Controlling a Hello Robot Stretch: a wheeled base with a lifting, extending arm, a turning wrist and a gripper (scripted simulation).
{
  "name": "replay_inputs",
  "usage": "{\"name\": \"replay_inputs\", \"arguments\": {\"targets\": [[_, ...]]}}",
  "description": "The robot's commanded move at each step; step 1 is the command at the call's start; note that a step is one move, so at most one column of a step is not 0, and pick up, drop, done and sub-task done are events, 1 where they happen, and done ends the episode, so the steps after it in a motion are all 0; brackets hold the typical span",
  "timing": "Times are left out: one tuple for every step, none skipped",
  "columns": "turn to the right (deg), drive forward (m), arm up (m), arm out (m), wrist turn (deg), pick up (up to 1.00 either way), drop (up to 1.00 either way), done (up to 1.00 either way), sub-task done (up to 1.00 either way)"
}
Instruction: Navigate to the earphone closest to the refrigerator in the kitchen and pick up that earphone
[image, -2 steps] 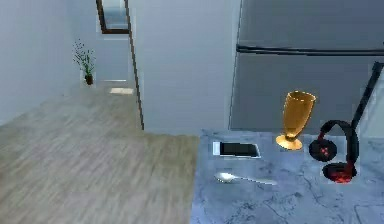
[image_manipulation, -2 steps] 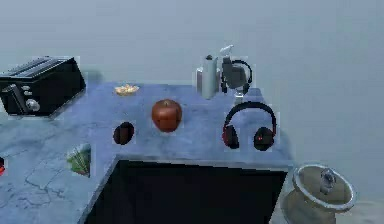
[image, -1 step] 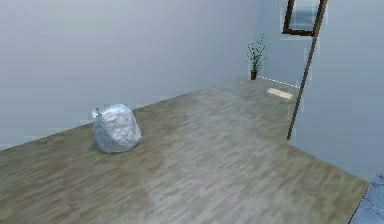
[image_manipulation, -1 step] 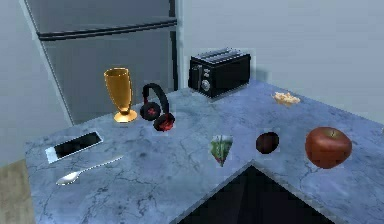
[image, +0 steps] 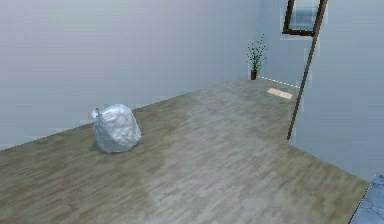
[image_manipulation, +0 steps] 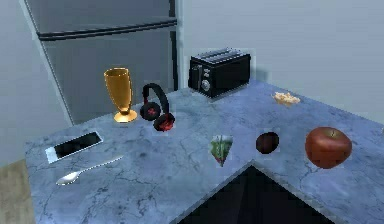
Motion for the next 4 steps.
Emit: {"name": "replay_inputs", "arguments": {"targets": [[0.0,0.00,0.38,0.00,0.0,0.00,0.00,0.00,0.00],[0.0,0.00,0.00,0.36,0.0,0.00,0.00,0.00,0.00],[0.0,0.00,0.00,0.00,45.0,0.00,0.00,0.00,0.00],[0.0,0.00,0.00,0.00,45.0,0.00,0.00,0.00,0.00]]}}
